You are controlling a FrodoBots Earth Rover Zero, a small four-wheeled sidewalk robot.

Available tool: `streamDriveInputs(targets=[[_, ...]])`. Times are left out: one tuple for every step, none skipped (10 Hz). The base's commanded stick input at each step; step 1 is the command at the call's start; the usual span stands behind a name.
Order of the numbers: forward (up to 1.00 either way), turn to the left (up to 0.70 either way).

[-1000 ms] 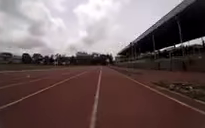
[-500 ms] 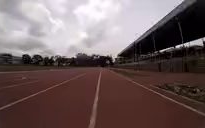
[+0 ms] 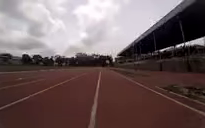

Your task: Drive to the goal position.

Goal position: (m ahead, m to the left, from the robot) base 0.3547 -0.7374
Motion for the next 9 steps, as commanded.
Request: streamDriveInputs(targets=[[0.70,-0.01],[0.70,-0.03],[0.70,-0.04],[0.70,-0.06],[0.70,-0.08],[0.70,-0.09],[0.70,-0.11],[0.70,-0.13],[0.70,-0.14]])
